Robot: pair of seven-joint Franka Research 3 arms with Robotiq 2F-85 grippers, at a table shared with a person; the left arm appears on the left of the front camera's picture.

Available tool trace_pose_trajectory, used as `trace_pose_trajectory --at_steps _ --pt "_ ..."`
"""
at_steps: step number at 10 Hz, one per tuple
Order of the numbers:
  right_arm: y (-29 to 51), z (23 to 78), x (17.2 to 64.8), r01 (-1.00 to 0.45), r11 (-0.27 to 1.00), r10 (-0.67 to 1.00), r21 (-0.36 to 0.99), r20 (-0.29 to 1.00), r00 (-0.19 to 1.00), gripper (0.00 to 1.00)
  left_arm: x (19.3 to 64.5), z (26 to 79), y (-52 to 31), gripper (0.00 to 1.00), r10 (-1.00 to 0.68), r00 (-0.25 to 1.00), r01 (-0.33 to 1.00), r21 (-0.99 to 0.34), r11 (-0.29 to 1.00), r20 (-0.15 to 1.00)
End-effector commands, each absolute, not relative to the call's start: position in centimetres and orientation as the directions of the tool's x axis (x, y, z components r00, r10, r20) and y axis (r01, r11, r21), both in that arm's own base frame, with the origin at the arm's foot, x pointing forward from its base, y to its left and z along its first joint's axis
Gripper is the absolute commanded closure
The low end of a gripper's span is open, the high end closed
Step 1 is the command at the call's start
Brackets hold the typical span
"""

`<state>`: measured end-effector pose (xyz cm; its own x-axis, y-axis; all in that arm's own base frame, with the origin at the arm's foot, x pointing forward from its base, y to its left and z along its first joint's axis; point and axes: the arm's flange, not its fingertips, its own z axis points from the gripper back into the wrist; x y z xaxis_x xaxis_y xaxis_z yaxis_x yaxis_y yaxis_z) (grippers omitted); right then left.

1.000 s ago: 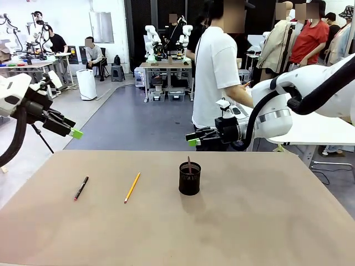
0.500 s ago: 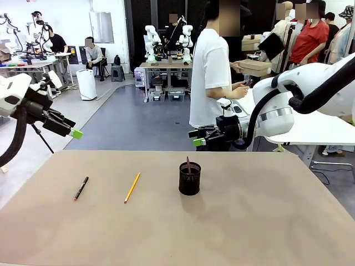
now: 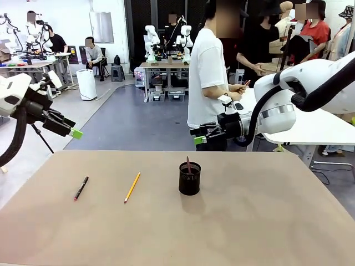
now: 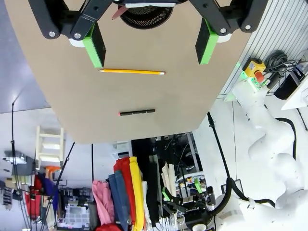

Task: Place the pens into the pen holder.
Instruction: Pick up a writing instrument from the table and place it into the Pen holder.

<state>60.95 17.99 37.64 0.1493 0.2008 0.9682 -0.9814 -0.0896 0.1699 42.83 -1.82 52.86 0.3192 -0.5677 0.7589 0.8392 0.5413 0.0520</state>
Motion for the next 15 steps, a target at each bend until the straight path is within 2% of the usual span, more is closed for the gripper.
trace_pose_trajectory --at_steps 1,4,6,10,15 --pt "18.0 37.9 60.9 -0.982 -0.088 0.202 0.164 0.969 0.144 0.0 42.9 52.9 -1.7 0.0 -0.557 0.312 0.843 0.047 0.536 0.77" --pt "16.3 42.4 58.0 -0.979 0.022 0.326 0.205 0.924 0.201 0.0 42.9 52.9 -1.7 0.0 -0.557 0.312 0.843 0.047 0.536 0.77" --pt "15.8 45.9 56.0 -0.965 0.138 0.428 0.225 0.864 0.263 0.0 42.9 52.9 -1.7 0.0 -0.557 0.312 0.843 0.047 0.536 0.77" --pt "12.0 50.9 53.4 -0.957 0.259 0.552 0.133 0.792 0.26 0.0 42.9 52.9 -1.7 0.0 -0.557 0.312 0.843 0.047 0.536 0.77" --pt "4.9 55.4 52.0 -0.946 0.304 0.613 0.11 0.738 0.283 0.0 42.9 52.9 -1.7 0.0 -0.557 0.312 0.843 0.047 0.536 0.77"
